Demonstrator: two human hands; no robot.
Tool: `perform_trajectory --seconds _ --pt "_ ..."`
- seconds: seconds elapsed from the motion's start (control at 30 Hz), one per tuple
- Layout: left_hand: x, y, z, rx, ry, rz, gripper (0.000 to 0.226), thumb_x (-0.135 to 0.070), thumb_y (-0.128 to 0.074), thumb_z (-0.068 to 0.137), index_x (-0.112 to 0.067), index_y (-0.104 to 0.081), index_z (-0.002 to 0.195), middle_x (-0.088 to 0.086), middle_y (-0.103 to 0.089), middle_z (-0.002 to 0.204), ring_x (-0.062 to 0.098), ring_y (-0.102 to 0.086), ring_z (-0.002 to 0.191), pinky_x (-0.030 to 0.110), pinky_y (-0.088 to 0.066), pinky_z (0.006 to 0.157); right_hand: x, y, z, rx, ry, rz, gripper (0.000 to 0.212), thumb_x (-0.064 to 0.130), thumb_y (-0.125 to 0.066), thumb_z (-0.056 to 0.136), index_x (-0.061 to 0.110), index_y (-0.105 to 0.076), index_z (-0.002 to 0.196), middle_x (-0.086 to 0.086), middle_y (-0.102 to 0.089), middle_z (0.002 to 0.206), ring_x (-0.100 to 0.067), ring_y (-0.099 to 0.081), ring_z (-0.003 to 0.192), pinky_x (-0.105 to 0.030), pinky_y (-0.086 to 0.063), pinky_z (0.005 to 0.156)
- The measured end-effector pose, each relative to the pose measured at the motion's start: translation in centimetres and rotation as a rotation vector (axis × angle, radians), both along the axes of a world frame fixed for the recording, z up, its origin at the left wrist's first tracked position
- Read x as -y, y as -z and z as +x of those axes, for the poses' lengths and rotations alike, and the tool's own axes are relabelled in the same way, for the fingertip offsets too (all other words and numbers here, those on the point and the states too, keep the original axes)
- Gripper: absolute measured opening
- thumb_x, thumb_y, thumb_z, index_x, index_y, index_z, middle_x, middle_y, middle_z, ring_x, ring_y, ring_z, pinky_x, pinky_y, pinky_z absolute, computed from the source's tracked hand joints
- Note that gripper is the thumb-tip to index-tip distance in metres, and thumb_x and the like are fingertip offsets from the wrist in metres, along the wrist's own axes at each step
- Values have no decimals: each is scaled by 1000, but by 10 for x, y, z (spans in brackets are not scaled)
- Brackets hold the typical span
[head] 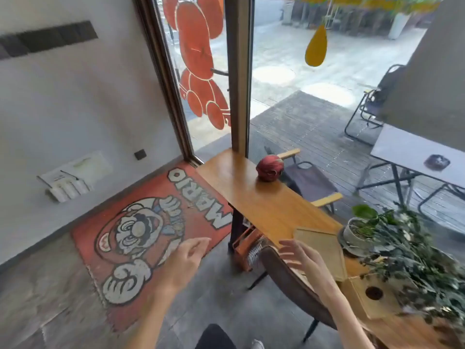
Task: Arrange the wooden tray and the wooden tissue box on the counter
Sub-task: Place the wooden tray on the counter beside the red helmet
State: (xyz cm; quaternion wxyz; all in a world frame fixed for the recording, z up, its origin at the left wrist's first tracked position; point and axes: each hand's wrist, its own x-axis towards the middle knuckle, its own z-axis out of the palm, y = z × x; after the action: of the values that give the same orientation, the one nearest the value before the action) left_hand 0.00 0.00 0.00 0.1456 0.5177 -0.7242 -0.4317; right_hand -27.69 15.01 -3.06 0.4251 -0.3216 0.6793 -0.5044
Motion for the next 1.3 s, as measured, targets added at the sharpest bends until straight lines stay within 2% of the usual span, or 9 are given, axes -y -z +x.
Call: perform_trajectory --seconds 0.13,0.3,0.43,0.57,0.73,1.0,1.1,1.2,1.3 --pt "48 27 -24 170 116 49 33 -54 -46 97 -42 -68 118 -24 -67 121 0 -62 106 32 -49 98 16 29 -12 35 78 110 78 90 -50 68 26 -74 107 3 -77 101 -14 -72 97 -27 -56 85" --pt "111 46 -83 343 287 -82 33 -47 -43 99 -38 -65 122 -18 -70 121 9 -67 108 37 -53 96 39 41 -20 13 275 237 47 54 -45 92 21 -70 112 -1 -75 106 -17 -71 100 -37 -55 93" --pt "155 66 -134 378 468 -254 31 -42 -44 100 -33 -67 118 -8 -74 113 15 -70 102 36 -55 86 60 54 -16 -187 411 410 26 43 -49 101 30 -69 113 9 -73 111 -2 -66 102 -14 -46 80" --pt "174 82 -181 451 738 -313 35 -43 -41 100 -32 -68 120 -5 -73 111 19 -69 102 34 -52 79 66 64 -9 -316 503 568 40 52 -49 98 28 -67 125 12 -68 119 -3 -59 103 -25 -46 87" --pt "163 99 -233 462 957 -293 34 -42 -40 100 -24 -68 109 -3 -73 107 22 -68 104 37 -55 81 51 75 -18 -399 609 707 38 51 -48 98 29 -67 123 9 -69 125 -13 -64 112 -27 -46 88" --pt "114 147 -313 569 1006 -320 35 -36 -37 102 -17 -65 108 -2 -70 104 21 -67 91 35 -52 71 20 122 -100 -519 586 863 38 48 -44 99 26 -68 120 4 -72 116 -21 -66 106 -37 -53 84" --pt "96 175 -341 646 984 -295 32 -32 -36 102 -15 -61 91 -1 -67 89 21 -63 76 36 -53 67 21 154 -139 -519 488 952 43 44 -42 101 21 -63 130 -3 -69 123 -25 -63 115 -38 -50 90" --pt "81 203 -362 718 941 -203 34 -29 -35 103 -16 -49 75 2 -60 77 24 -62 73 39 -53 68 26 187 -174 -428 320 1106 50 38 -37 104 14 -47 146 -13 -57 141 -31 -50 133 -41 -44 104" --pt "66 231 -374 763 839 -16 35 -25 -34 102 -9 -62 88 14 -67 89 35 -67 89 41 -50 74 25 211 -199 -170 353 1173 58 34 -34 105 6 -25 156 -17 -36 158 -33 -34 146 -38 -29 117"
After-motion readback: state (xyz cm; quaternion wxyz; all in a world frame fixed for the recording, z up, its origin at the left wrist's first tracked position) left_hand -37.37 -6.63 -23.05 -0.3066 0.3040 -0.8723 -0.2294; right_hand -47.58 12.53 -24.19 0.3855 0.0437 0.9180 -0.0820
